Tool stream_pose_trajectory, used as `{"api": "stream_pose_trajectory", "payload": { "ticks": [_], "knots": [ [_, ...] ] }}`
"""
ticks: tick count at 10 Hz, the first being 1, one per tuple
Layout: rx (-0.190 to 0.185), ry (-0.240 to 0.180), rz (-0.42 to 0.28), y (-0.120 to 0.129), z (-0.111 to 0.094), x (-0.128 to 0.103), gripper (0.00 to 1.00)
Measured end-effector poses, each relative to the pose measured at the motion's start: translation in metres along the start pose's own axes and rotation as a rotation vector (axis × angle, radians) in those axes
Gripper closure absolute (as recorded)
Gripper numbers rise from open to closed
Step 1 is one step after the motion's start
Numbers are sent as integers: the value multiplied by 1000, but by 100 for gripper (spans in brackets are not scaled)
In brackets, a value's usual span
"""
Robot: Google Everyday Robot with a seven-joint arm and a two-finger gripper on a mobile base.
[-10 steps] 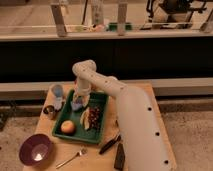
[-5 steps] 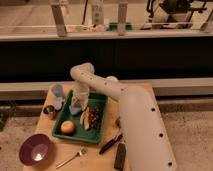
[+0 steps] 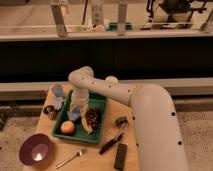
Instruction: Wipe tray with sponge
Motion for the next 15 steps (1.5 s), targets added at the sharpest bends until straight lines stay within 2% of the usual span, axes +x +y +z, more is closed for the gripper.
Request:
{"api": "stream_pose_trajectory", "payload": {
  "ticks": [2,5,6,8,9,11,15],
  "knots": [
    [11,10,25,2,-8,17,100],
    [13,13,45,-8,-15,62,100],
    [17,13,58,-12,-14,86,100],
    [32,19,57,-23,-11,111,100],
    [35,25,42,-32,-8,115,100],
    [32,20,-17,-54,4,105,100],
    [12,2,-83,-48,21,83,100]
  ]
}}
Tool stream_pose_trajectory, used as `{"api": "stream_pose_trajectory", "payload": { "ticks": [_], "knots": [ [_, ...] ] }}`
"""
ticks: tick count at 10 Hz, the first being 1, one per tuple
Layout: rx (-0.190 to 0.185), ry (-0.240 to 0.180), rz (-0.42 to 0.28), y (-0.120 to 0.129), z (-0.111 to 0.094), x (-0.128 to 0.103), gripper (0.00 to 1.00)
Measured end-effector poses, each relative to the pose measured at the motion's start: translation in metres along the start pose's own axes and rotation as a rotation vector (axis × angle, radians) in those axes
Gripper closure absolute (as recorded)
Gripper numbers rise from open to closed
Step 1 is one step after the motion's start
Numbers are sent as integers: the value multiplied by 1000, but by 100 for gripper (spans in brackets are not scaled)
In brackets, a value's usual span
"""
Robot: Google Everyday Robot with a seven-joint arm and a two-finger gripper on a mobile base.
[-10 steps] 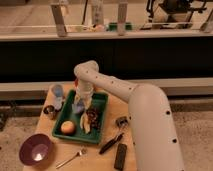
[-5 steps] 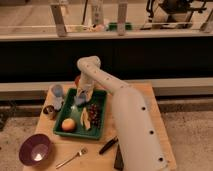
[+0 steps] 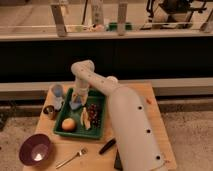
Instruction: Wipe tray with sponge
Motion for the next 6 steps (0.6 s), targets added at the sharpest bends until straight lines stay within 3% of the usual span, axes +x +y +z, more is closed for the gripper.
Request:
{"api": "stream_pose_trajectory", "payload": {
  "ticks": [3,6],
  "knots": [
    [-13,7,-6,27,0,-19,100],
    [-4,39,41,53,-17,-26,100]
  ]
}}
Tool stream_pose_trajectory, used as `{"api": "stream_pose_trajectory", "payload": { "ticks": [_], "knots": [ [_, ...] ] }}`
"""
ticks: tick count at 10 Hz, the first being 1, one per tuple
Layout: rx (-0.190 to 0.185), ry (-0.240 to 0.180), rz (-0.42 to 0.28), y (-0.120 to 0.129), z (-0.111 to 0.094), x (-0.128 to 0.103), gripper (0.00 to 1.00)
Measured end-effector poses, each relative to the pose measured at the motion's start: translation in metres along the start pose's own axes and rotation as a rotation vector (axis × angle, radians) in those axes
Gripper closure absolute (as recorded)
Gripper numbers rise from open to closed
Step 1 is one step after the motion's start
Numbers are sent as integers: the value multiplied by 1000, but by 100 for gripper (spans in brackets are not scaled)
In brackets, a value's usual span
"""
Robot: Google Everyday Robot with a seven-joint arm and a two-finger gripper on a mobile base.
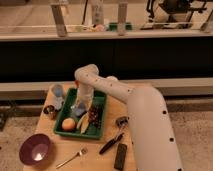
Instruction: Wipe tray with sponge
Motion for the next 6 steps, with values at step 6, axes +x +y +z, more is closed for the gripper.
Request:
{"api": "stream_pose_trajectory", "payload": {
  "ticks": [6],
  "knots": [
    [31,16,28,-21,-13,41,100]
  ]
}}
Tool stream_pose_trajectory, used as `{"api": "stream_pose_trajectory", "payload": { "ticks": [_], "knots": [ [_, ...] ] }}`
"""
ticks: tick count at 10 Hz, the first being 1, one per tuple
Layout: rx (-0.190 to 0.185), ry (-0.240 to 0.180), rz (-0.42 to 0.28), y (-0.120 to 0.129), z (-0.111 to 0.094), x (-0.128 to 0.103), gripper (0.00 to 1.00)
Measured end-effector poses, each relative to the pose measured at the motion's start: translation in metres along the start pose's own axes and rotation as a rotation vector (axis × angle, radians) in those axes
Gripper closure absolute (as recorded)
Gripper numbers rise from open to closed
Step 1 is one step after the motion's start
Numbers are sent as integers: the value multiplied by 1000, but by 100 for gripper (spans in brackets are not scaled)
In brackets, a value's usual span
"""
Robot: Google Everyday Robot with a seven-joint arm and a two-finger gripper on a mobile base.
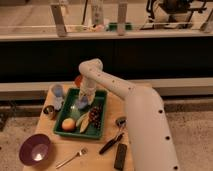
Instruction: Wipe tray with sponge
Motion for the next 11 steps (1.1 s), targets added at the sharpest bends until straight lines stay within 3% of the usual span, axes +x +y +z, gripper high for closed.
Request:
{"api": "stream_pose_trajectory", "payload": {
  "ticks": [4,11],
  "knots": [
    [1,-31,-69,-36,12,-7,100],
    [-36,-60,-137,-14,24,-46,100]
  ]
}}
